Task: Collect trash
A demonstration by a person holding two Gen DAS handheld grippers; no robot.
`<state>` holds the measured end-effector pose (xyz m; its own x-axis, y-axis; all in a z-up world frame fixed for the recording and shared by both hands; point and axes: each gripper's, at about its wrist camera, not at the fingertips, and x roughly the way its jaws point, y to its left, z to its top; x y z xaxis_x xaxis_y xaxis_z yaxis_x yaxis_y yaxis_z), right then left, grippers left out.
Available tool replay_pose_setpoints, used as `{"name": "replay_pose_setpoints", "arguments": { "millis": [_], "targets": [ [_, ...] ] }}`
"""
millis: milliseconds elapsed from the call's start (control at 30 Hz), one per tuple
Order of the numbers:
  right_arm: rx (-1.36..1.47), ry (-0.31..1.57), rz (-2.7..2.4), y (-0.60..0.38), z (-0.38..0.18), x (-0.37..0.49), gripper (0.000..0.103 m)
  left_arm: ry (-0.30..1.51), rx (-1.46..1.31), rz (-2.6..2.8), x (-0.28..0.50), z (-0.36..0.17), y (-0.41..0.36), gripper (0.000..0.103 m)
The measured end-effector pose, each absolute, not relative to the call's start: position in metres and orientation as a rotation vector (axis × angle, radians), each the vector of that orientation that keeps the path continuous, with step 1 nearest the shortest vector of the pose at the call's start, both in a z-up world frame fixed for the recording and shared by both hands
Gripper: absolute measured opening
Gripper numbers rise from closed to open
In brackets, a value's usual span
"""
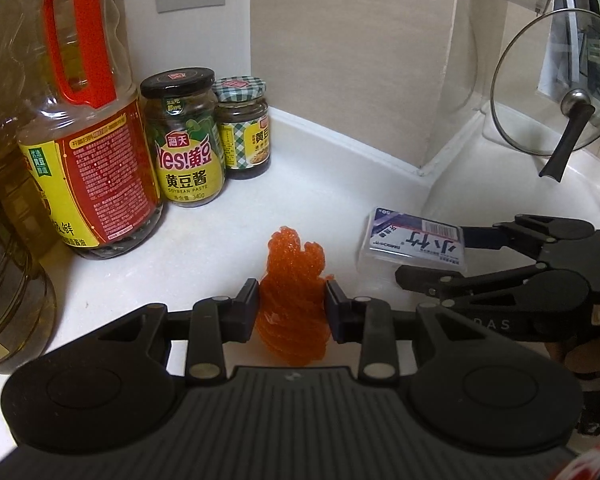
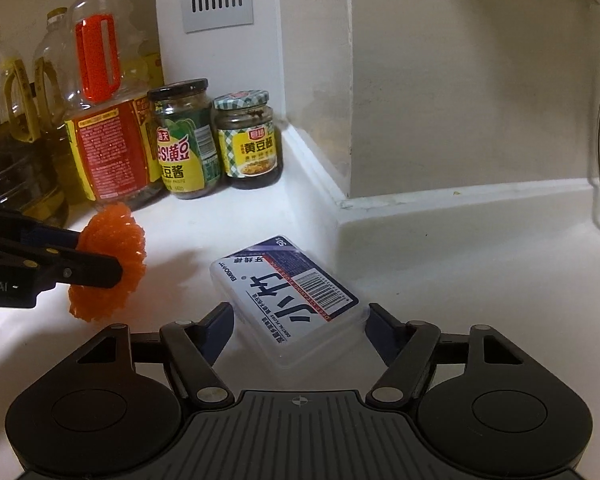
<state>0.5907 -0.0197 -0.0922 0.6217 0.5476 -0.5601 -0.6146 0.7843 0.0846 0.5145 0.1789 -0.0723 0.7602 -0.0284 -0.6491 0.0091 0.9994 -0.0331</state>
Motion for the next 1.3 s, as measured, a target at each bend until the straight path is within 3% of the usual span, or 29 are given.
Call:
{"name": "replay_pose_setpoints", "arguments": {
  "millis": [800, 1300],
  "targets": [
    [-0.097, 0.531, 0.609, -0.052, -0.059, 0.515, 0.065, 0.699, -0.046, -0.025, 0.473, -0.061, 0.159, 0.032],
    [-0.122, 0.556, 0.571, -0.088, -0.071, 0.467, 0.065, 0.69, -0.054, -0.033, 0.436, -0.055, 0.134, 0.032]
  ]
}}
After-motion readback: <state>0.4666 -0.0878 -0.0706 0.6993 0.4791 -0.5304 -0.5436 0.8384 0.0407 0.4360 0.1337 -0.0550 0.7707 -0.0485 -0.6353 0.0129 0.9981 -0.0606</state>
